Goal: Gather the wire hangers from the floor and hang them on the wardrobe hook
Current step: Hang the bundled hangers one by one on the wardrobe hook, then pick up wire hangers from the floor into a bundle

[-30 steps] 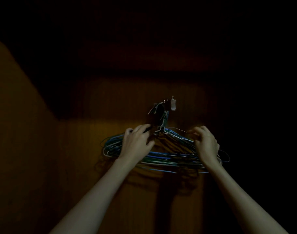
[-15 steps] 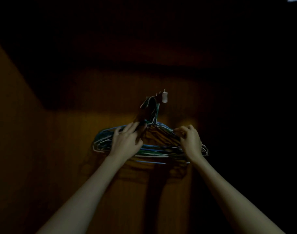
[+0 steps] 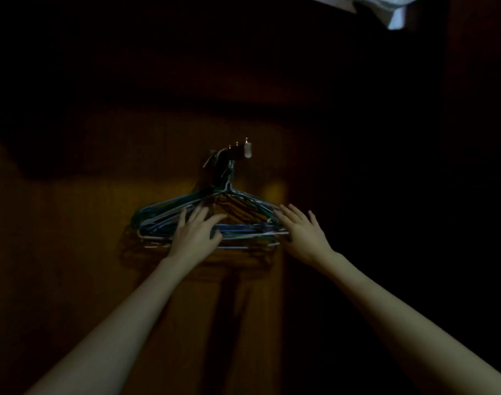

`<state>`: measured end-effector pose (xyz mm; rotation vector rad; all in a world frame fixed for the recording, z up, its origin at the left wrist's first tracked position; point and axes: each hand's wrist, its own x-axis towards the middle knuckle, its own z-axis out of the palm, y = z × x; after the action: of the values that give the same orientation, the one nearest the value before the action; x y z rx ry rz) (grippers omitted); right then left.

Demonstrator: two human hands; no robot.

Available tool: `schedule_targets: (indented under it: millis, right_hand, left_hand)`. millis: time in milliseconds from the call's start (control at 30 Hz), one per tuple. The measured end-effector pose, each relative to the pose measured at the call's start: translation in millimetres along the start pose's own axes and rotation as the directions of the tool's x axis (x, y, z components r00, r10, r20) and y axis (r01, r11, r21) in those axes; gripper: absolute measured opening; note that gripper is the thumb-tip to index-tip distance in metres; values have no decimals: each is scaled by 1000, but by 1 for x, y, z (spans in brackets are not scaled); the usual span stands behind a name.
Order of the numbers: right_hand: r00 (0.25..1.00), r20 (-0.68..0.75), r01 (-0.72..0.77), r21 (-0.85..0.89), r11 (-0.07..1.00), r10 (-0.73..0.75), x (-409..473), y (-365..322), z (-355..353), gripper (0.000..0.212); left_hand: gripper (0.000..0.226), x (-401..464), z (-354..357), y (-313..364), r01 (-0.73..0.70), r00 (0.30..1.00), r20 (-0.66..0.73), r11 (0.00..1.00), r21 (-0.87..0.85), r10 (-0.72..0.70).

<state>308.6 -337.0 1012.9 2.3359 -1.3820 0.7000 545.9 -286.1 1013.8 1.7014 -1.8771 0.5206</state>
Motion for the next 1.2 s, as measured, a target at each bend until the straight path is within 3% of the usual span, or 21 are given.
schedule_targets:
  millis: [233, 400, 567, 833, 1067, 1200]
  right_hand:
    - [969, 84, -224, -100, 969, 233, -118, 18, -20, 60]
    - [910, 143, -370, -137, 919, 388, -228, 51, -61, 57]
    - [800, 83, -556, -271, 785, 595, -317, 89, -117, 57]
    - [600, -4, -752, -343, 563, 800, -440, 120, -167, 58]
    - [443, -35, -831, -391, 396, 896, -542, 156, -193, 59]
    - [376, -23, -852, -402, 336, 926, -585, 196, -192, 59]
  left_hand:
    - [46, -51, 38, 60, -164, 979, 96, 975, -147, 179]
    - [48, -90, 55, 143, -330, 916, 110, 879, -344, 386]
    - [49, -122, 50, 236, -437, 849, 53, 756, -488, 525]
    - [49, -169, 57, 378, -561, 734, -54, 560, -610, 677]
    - [51, -221, 67, 507, -611, 585, -57, 394, -687, 809]
    - [52, -234, 85, 563, -626, 526, -29, 365, -689, 850]
